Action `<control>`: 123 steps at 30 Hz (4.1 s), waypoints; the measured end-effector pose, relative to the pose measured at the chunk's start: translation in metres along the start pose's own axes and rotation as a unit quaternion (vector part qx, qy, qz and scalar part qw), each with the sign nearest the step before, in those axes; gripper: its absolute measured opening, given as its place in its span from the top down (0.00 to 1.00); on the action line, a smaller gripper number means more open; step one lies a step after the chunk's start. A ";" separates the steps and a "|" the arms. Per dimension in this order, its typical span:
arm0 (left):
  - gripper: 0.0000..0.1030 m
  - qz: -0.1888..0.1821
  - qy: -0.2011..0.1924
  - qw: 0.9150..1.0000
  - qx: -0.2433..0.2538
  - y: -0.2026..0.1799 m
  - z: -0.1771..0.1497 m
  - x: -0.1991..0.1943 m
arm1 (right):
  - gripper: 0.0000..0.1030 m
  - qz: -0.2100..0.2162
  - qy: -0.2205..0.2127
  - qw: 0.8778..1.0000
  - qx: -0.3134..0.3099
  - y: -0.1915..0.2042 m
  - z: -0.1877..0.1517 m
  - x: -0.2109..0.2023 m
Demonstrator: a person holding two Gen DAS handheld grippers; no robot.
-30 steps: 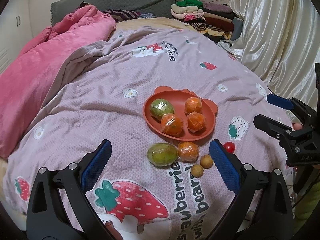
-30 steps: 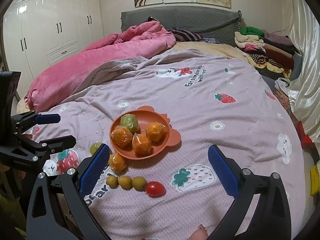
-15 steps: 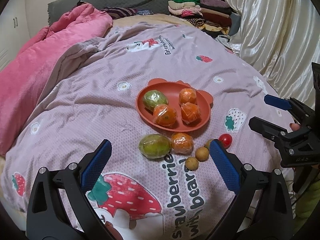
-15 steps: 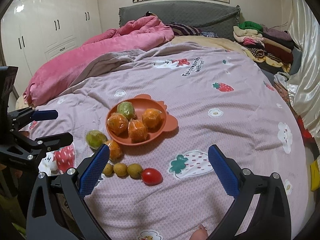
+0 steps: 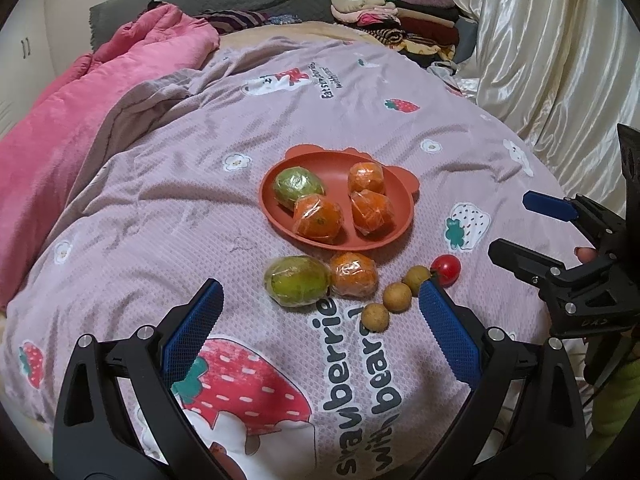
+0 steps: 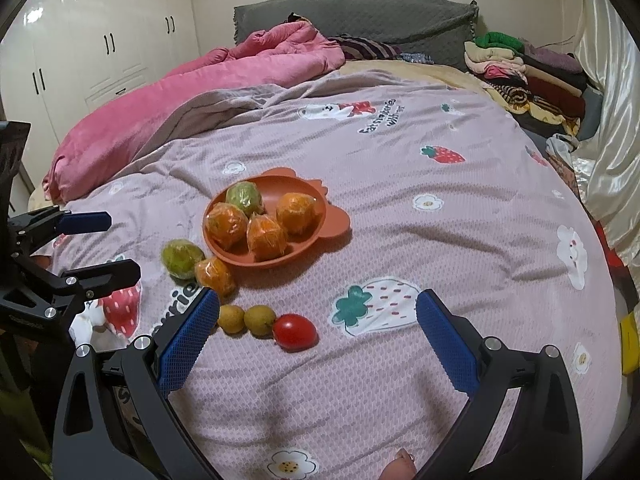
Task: Organize fruits
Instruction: 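Move both open grippers toward the loose small fruits beside the plate, then grasp a small yellow fruit with the left gripper while the right gripper grasps the red tomato, then lift the yellow fruit and tomato and carry both over the orange plate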
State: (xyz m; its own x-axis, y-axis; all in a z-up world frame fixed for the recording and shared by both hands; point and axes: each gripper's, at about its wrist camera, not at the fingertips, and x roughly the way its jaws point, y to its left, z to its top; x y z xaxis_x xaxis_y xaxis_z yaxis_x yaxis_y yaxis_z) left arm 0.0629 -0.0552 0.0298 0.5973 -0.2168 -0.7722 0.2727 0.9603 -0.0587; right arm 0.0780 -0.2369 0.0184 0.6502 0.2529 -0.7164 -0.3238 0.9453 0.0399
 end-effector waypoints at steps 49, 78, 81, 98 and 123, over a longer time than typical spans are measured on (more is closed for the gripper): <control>0.74 -0.066 0.074 0.994 0.043 -0.026 -0.033 0.073 | 0.37 0.019 0.075 0.995 -0.069 0.005 -0.029 0.059; 0.84 -0.086 0.064 0.994 0.034 -0.021 -0.027 0.062 | 0.70 0.077 0.064 0.994 -0.053 0.006 -0.024 0.059; 0.84 -0.081 0.055 0.995 0.028 -0.016 -0.022 0.055 | 0.70 0.074 0.055 0.994 -0.050 0.004 -0.019 0.053; 0.85 -0.045 0.018 0.999 -0.006 0.028 0.019 0.042 | 0.70 0.076 0.021 0.995 -0.056 0.008 0.018 0.052; 0.85 -0.061 0.025 0.998 -0.018 0.048 0.057 0.087 | 0.70 0.070 0.023 0.996 -0.052 0.002 0.047 0.085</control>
State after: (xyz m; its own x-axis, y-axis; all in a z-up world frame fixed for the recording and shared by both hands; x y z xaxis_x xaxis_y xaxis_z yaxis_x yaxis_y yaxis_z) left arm 0.1708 -0.0376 -0.0041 0.5232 -0.3250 -0.7878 0.3132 0.9331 -0.1769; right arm 0.1649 -0.2040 -0.0095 0.5620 0.3685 -0.7405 -0.4805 0.8741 0.0703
